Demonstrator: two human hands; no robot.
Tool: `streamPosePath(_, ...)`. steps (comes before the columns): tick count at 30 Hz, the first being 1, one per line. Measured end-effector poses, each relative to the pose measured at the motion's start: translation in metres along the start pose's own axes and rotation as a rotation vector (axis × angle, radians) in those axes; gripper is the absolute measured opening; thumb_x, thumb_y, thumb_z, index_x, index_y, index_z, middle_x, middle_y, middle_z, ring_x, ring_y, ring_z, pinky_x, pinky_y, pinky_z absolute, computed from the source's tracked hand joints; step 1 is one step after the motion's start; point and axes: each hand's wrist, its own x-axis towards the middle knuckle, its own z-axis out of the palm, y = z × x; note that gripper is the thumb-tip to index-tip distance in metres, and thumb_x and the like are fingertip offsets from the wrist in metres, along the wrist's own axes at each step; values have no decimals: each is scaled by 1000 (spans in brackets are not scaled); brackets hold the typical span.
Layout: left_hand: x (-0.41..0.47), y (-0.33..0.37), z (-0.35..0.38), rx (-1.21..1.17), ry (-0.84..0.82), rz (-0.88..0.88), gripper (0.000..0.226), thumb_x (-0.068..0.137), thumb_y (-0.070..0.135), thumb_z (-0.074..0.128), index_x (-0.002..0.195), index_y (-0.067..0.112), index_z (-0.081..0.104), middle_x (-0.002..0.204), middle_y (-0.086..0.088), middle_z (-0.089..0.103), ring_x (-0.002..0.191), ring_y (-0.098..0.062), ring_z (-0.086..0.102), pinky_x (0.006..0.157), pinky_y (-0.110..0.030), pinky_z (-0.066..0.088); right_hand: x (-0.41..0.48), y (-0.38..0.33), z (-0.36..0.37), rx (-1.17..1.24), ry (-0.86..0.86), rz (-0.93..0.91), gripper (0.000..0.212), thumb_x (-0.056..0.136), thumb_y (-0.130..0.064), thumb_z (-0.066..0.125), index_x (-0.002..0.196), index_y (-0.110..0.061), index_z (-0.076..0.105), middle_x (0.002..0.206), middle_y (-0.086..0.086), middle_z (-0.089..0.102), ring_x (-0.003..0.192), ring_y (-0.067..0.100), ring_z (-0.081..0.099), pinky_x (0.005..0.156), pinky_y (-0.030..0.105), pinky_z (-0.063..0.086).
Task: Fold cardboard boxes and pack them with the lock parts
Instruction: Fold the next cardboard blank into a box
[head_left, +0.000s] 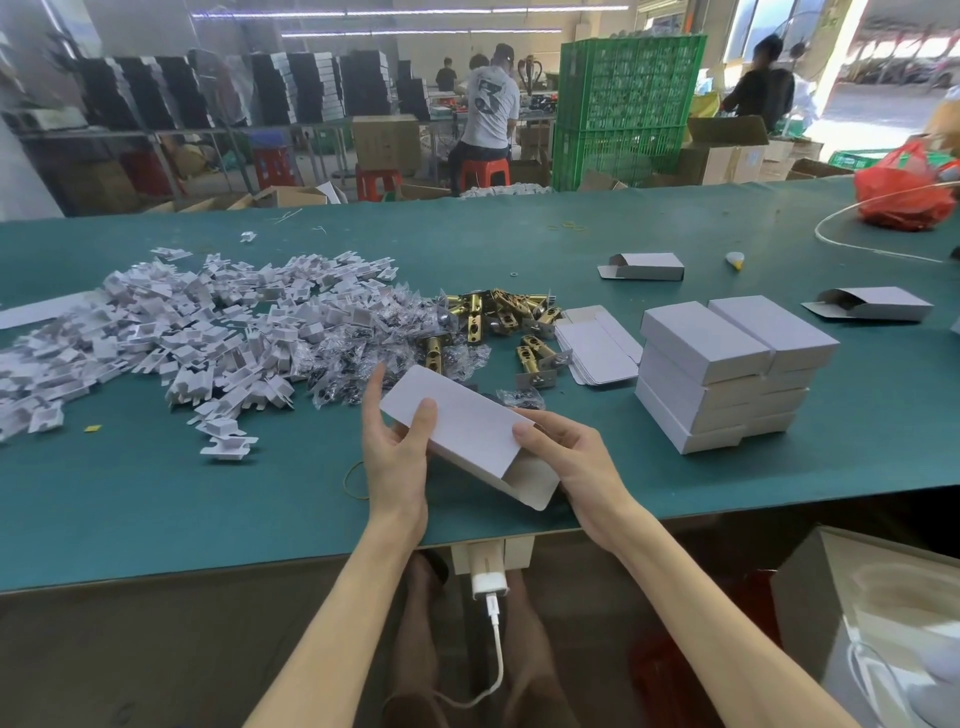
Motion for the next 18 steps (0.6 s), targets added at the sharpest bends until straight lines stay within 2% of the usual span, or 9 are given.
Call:
streamPosePath(2,1,-1,-1,-10,0,-21,54,94,23,76,138,47,56,113,13,73,97,-9,69,83,-28,60,0,0,0,0,5,-1,31,91,-36,71,119,-23,75,110,-3,77,91,6,71,69,12,51)
streamPosePath(4,1,-1,0,-10,0,-70,43,92,25,77,130,39,63,102,14,74,95,-10,68,81,-30,59,0,0,-1,4,14,0,32,90,-38,72,118,-24,75,110,-4,77,91,6,71,68,12,51)
streamPosePath(7,1,0,0,-27,5,-122,43,85,31,80,126,31,66,107,3,74,98,-14,67,86,-36,57,0,0,-2,16,37,8,34,86,-42,74,116,-25,76,108,-5,77,89,4,71,67,12,50)
streamPosePath(9,2,0,0,-28,12,-125,40,90,26,80,127,27,66,112,-3,73,102,-17,66,91,-39,56,1,0,-3,41,56,12,38,82,-42,76,115,-23,76,107,-4,77,88,5,72,66,13,51)
streamPosePath(13,0,3,1,-22,5,-152,30,93,26,77,122,21,70,108,-3,73,100,-17,66,95,-43,55,2,0,-4,78,97,25,50,73,-45,80,114,-19,72,104,-3,78,87,8,73,65,16,53)
streamPosePath(15,-2,5,3,-20,-20,-159,26,95,28,74,118,16,73,105,-4,73,97,-19,64,91,-43,54,3,0,-4,107,105,35,53,72,-42,81,116,-15,69,104,0,78,86,11,73,65,19,55)
streamPosePath(18,-4,8,4,-32,-61,-159,13,98,28,71,104,17,75,92,2,75,87,-14,67,79,-31,57,2,0,-4,137,131,27,56,70,-40,83,117,-15,67,106,3,77,88,14,72,68,24,55)
